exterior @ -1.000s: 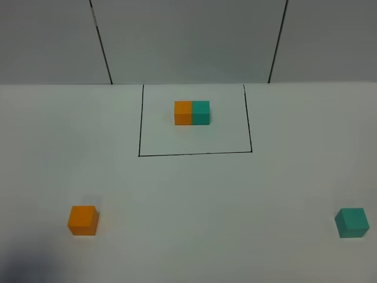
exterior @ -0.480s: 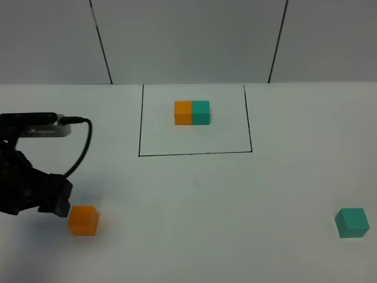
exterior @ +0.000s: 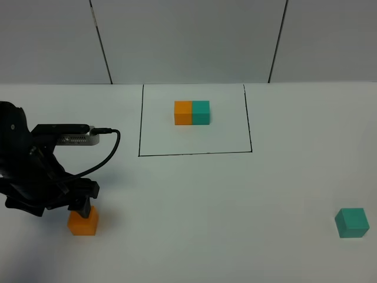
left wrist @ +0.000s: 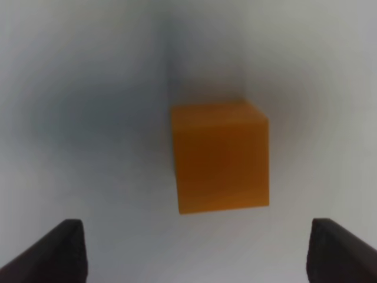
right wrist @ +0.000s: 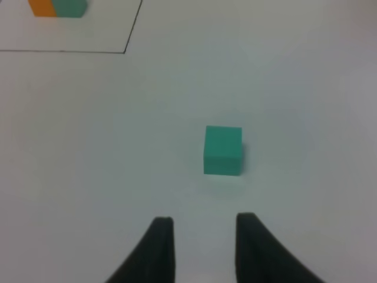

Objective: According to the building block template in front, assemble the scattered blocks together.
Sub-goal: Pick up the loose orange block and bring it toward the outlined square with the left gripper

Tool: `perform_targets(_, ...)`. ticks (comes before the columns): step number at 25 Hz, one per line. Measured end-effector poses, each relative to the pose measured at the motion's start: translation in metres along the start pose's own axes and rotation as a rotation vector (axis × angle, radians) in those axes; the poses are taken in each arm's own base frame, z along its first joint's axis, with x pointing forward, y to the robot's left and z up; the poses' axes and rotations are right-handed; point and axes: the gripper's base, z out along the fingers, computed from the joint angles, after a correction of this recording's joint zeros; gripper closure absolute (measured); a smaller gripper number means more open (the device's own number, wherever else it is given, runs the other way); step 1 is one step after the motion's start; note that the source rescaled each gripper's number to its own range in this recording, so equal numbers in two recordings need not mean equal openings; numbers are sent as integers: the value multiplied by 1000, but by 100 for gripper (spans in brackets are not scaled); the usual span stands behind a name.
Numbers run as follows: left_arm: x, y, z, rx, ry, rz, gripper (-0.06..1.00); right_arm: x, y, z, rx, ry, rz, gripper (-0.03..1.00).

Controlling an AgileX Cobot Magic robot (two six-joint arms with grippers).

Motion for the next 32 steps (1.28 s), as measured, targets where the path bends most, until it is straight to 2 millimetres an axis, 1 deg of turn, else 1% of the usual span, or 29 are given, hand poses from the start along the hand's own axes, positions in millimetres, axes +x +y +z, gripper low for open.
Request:
perform_targets(3,-4,0,8,-1,-4,14,24,0,0,0,0,0,0,97)
perform_targets(6,-8,-1,12,1,-19,22,24,0,0,0,0,0,0,97)
perform_targets(15,-11,-1,24,10,3,19,24,0,0,0,0,0,0,97)
perform_targets(25,-15,-1,47,8,23,16,24,0,0,0,0,0,0,97)
perform_targets(28,-15,-4,52,7,33,26,24,0,0,0,0,0,0,97)
perform_targets(32,-14,-16,60,8,34,65,24,0,0,0,0,0,0,97)
